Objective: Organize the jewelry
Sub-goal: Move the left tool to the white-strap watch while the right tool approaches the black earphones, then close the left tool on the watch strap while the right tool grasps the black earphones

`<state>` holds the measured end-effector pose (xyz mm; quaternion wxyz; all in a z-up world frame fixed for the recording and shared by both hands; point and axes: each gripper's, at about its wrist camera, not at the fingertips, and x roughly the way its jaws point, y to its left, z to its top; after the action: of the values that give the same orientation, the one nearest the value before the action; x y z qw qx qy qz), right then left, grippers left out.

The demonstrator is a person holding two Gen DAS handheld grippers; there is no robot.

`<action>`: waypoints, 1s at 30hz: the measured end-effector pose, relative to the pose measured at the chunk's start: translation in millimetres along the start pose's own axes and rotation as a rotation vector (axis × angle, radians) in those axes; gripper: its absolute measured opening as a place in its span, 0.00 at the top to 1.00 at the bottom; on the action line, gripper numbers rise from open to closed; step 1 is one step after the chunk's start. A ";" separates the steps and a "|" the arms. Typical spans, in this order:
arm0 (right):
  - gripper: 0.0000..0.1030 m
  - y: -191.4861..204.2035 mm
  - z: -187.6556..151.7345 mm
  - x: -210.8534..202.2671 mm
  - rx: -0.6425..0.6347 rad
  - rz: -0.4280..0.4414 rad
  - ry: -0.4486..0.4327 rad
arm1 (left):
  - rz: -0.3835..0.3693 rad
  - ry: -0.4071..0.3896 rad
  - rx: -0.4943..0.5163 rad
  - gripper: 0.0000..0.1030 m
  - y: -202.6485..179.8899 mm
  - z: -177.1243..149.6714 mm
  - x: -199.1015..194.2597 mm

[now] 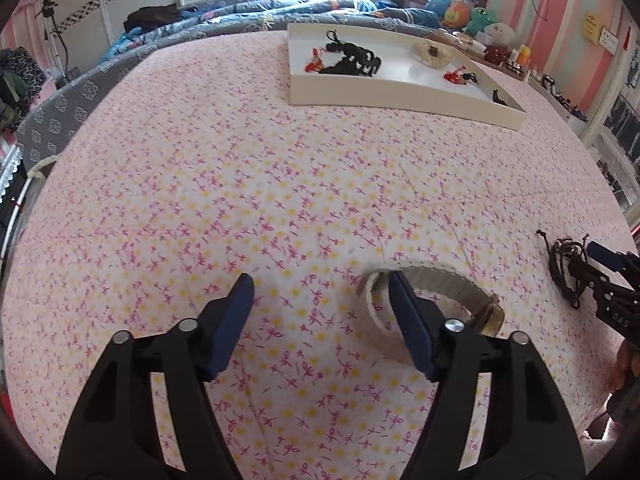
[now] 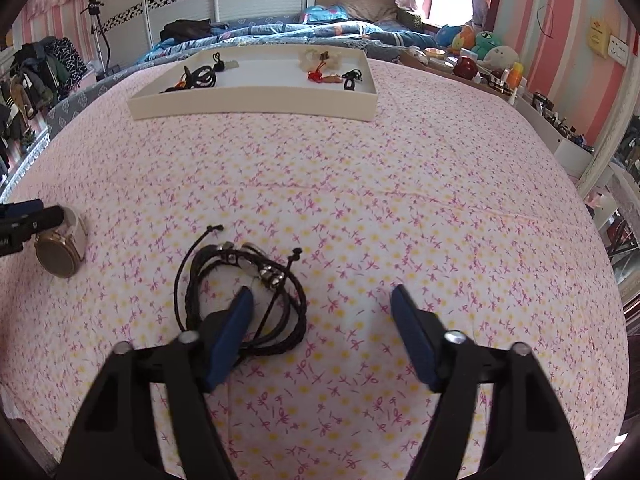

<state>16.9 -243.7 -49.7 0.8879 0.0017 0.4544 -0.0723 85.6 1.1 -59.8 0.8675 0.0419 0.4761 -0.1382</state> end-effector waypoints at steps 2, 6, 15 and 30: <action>0.45 -0.9 0.1 0.0 0.004 0.005 -0.002 | -0.010 0.002 0.010 0.42 -2.3 0.4 0.2; 0.59 1.6 2.4 1.4 -0.012 0.019 -0.002 | -0.041 0.012 0.016 0.54 -5.7 0.0 0.2; 0.85 6.5 9.0 4.2 -0.033 0.064 0.014 | -0.057 0.037 0.097 0.85 -24.8 0.0 2.6; 0.91 -4.1 60.7 -6.3 -0.062 0.086 -0.061 | -0.078 -0.006 0.109 0.92 -40.0 61.1 -16.2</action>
<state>61.6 -251.2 -8.7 0.9032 -0.0083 0.4287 -0.0200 116.0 -46.5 -10.7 0.8594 0.0701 0.4664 -0.1976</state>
